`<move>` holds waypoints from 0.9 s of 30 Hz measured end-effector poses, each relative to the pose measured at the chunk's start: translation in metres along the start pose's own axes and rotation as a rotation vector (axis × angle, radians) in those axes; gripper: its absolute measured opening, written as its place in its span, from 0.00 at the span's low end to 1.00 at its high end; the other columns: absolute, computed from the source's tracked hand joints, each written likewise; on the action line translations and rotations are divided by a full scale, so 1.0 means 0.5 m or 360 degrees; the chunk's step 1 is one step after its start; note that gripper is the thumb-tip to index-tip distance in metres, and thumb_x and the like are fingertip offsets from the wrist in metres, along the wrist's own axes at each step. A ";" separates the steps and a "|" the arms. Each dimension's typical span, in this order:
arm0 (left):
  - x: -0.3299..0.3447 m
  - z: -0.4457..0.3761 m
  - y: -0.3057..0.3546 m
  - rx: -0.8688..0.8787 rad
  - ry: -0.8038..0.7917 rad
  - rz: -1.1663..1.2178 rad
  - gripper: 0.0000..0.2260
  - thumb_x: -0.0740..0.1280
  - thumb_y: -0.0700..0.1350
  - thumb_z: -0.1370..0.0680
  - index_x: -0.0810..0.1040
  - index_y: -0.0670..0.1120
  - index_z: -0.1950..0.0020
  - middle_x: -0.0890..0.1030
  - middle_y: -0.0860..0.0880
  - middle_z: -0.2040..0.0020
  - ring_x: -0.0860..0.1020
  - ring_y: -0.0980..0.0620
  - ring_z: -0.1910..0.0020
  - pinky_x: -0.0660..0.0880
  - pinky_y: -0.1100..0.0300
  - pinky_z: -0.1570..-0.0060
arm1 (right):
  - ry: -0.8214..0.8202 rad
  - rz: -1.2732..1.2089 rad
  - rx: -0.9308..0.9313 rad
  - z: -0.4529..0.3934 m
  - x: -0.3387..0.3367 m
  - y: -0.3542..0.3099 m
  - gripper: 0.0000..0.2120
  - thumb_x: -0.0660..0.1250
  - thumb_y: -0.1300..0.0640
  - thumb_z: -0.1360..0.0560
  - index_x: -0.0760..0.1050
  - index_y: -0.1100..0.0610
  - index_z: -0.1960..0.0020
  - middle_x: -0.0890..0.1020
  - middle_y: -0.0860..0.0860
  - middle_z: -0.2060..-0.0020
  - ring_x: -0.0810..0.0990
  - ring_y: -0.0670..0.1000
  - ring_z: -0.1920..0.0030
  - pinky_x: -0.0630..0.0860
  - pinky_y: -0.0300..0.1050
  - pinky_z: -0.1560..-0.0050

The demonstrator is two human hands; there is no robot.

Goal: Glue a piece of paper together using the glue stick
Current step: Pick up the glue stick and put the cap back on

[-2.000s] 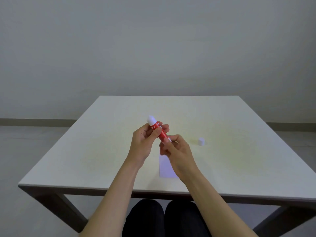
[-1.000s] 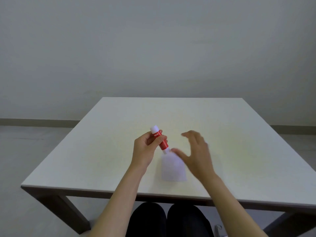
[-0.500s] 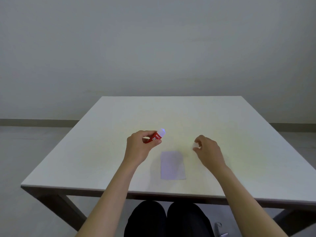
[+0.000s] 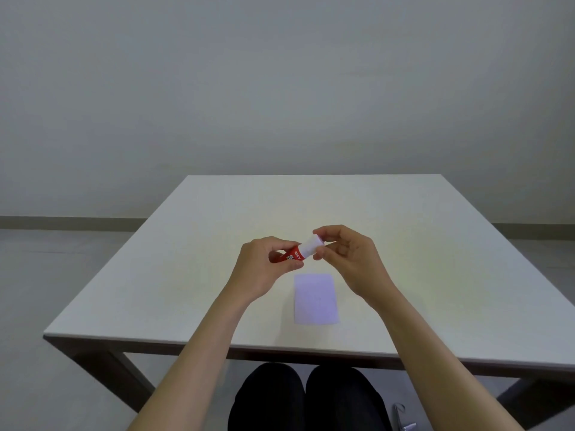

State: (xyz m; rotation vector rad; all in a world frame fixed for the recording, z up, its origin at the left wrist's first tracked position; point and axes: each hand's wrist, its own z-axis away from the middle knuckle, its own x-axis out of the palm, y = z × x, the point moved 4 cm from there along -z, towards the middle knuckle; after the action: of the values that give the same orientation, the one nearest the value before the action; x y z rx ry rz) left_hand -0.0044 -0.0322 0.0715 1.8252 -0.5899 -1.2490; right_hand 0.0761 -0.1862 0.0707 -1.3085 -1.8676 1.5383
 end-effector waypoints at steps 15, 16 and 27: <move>0.005 0.015 0.024 0.0154 0.0008 -0.0487 0.09 0.72 0.48 0.29 0.83 0.56 0.49 0.85 0.53 0.60 0.80 0.49 0.59 0.75 0.53 0.58 | -0.0136 0.0483 -0.0045 0.004 0.017 0.006 0.05 0.67 0.50 0.25 0.73 0.50 0.53 0.77 0.47 0.66 0.73 0.46 0.68 0.71 0.40 0.64; 0.007 0.016 0.023 0.0153 -0.0008 -0.0500 0.10 0.72 0.48 0.29 0.83 0.57 0.49 0.85 0.53 0.60 0.80 0.50 0.59 0.76 0.53 0.58 | -0.0092 0.0607 0.0017 0.003 0.020 0.011 0.10 0.65 0.47 0.25 0.72 0.53 0.58 0.74 0.49 0.71 0.71 0.49 0.70 0.68 0.42 0.67; 0.018 0.018 0.016 0.0184 -0.0031 -0.0515 0.12 0.71 0.49 0.28 0.81 0.60 0.46 0.83 0.56 0.61 0.78 0.53 0.61 0.74 0.56 0.60 | -0.0043 0.1004 0.0130 -0.002 0.010 0.014 0.24 0.58 0.40 0.23 0.75 0.61 0.60 0.82 0.59 0.65 0.75 0.56 0.68 0.69 0.46 0.66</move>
State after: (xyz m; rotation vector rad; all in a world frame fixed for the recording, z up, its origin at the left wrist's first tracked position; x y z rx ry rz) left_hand -0.0085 -0.0466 0.0718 2.0666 -0.3933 -1.4707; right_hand 0.0771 -0.1819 0.0635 -1.9637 -1.4493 1.9007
